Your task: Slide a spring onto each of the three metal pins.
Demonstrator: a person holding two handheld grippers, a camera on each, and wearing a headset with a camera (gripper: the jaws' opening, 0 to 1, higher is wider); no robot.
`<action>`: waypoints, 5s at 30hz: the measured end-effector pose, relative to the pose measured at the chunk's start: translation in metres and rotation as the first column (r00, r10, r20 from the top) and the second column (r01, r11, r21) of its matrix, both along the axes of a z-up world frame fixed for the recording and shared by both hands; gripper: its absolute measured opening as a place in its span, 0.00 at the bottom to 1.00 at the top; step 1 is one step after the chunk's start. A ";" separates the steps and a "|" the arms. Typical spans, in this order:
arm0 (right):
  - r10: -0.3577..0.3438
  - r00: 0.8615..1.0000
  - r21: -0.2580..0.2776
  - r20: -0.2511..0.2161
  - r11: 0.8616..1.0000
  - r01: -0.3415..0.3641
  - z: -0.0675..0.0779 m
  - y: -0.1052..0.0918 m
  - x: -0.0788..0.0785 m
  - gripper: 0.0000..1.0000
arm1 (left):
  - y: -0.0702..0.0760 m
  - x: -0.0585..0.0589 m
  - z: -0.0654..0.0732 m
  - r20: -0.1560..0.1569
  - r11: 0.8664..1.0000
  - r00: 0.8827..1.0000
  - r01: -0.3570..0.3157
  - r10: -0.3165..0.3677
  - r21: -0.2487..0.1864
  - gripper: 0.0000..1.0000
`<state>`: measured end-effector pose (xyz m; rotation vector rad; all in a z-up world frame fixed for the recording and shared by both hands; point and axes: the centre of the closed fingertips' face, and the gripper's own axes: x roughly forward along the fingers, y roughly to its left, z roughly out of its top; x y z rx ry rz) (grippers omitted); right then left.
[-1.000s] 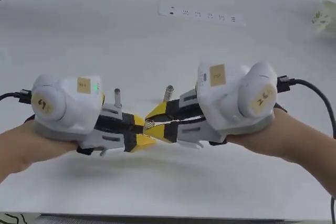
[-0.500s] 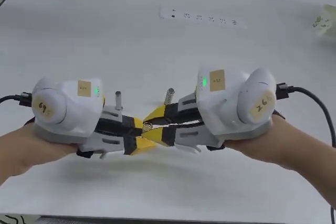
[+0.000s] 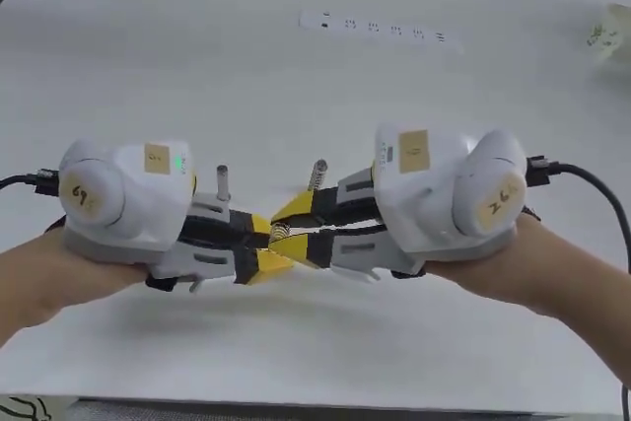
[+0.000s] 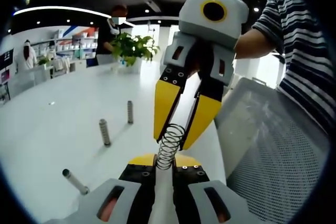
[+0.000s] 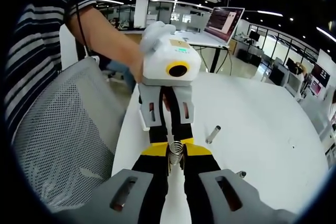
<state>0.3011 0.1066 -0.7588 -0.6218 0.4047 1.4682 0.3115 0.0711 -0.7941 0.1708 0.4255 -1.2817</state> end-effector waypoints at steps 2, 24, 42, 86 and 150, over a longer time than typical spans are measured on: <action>0.001 1.000 0.000 0.000 1.000 -0.001 0.000 0.000 0.000 0.07 | 0.001 0.000 0.000 -0.005 1.000 1.000 -0.005 0.005 -0.002 0.03; -0.005 1.000 -0.024 0.025 1.000 0.006 -0.006 -0.001 0.008 0.07 | 0.006 0.008 0.000 -0.045 0.996 0.996 -0.083 0.081 -0.044 0.13; -0.036 0.998 -0.036 0.041 0.999 0.038 -0.009 -0.005 0.016 0.07 | 0.036 0.011 0.003 -0.068 0.977 0.978 -0.202 0.197 -0.067 0.29; -0.129 0.991 -0.060 -0.021 0.990 0.127 -0.021 -0.018 0.032 0.08 | 0.109 0.027 0.016 -0.045 0.879 0.890 -0.455 0.454 -0.140 0.98; -0.204 0.964 -0.045 -0.168 0.979 0.199 0.008 0.056 0.092 0.08 | 0.113 0.028 0.016 -0.051 0.877 0.885 -0.465 0.462 -0.123 0.98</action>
